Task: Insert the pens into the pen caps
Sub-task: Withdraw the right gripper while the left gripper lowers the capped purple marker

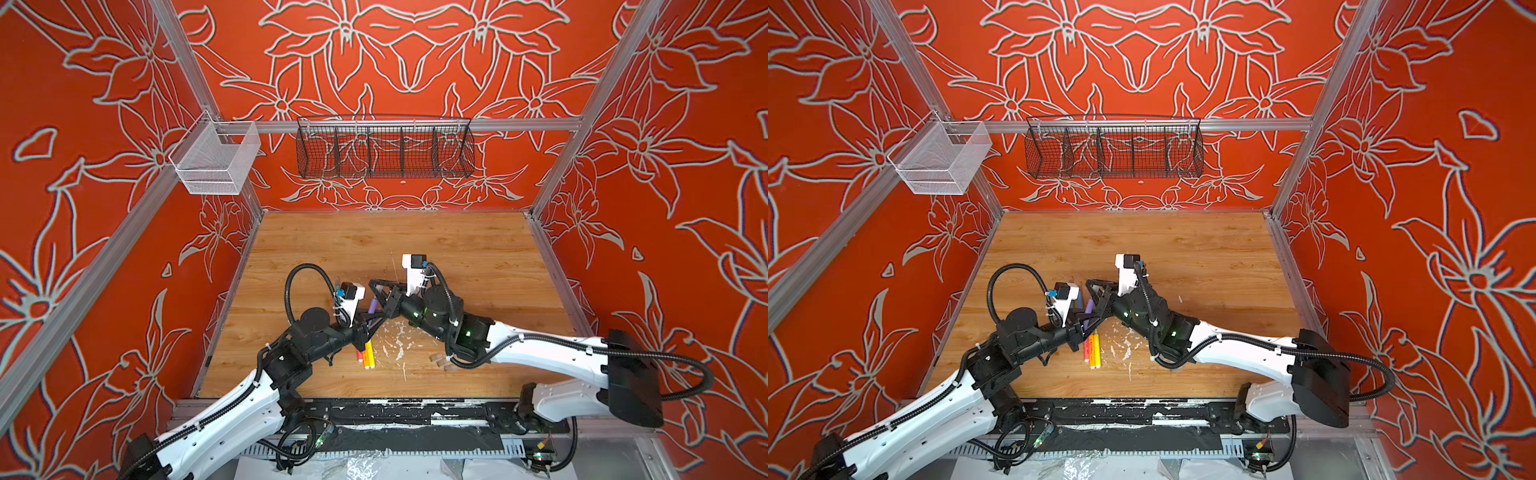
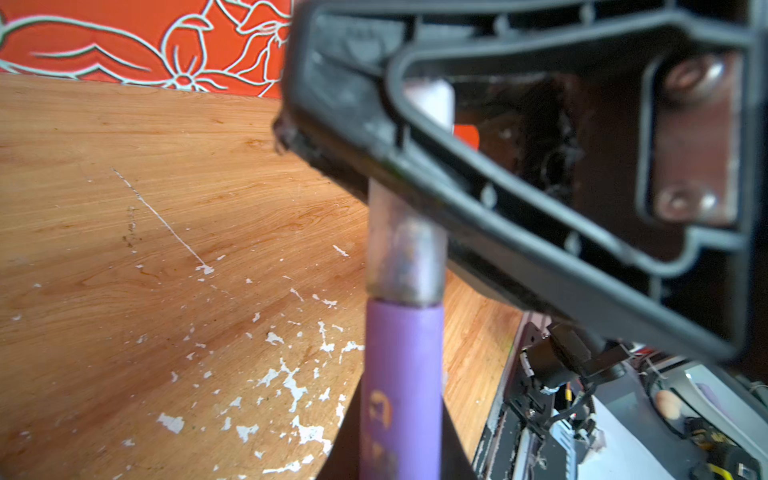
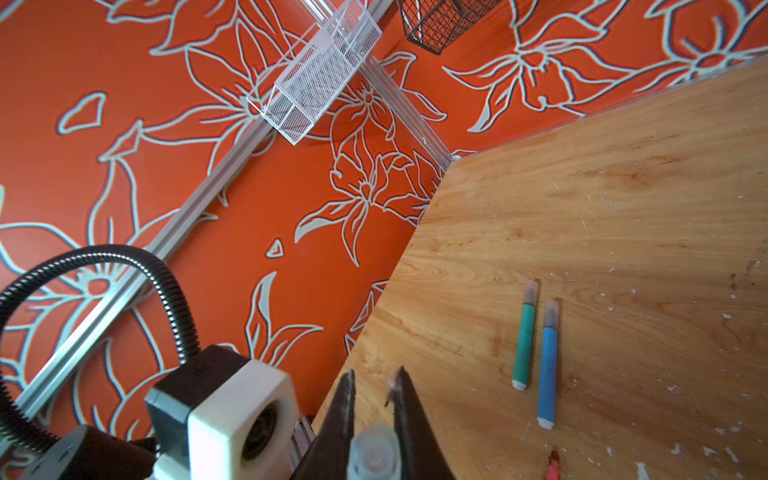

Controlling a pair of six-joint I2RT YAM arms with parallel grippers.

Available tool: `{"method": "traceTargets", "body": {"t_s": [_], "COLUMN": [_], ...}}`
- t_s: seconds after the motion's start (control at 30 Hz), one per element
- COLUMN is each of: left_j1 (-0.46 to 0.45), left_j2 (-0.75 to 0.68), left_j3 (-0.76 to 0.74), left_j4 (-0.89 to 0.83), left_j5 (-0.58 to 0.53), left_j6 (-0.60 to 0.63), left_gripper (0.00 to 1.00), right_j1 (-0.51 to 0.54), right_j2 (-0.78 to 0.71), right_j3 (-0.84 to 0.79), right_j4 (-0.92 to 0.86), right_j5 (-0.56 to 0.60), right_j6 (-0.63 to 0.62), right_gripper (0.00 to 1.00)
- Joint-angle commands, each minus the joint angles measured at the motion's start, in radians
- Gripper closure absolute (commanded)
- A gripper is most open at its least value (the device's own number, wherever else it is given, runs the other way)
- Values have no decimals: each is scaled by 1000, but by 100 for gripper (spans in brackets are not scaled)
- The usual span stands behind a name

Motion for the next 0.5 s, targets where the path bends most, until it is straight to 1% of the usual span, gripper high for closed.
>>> {"method": "traceTargets", "body": {"t_s": [0.0,0.1,0.17,0.37,0.47], "left_j1": [81,101,119,195,223], "left_j2": [18,72,109,218,255], "left_j3": [91,151,198,310,343], "left_j4": [175,154,141,159,176], "left_j5": [-214,-263,-274,-248,-230], "left_j6": [-90,-55,-43,-67,-75], "left_gripper": [100,100,100,100,100], "right_j1": [140,188,208,214,214], "right_j2": [13,22,29,24,13], "right_j3": [-84,-88,-94,-107,-108], "right_j4": [-66,-52,-35,-20,-27], "right_j5": [-181,-168,-160,-165,-166], "right_j6": [42,36,37,38,36], "right_gripper": [100,100,100,100,100]}}
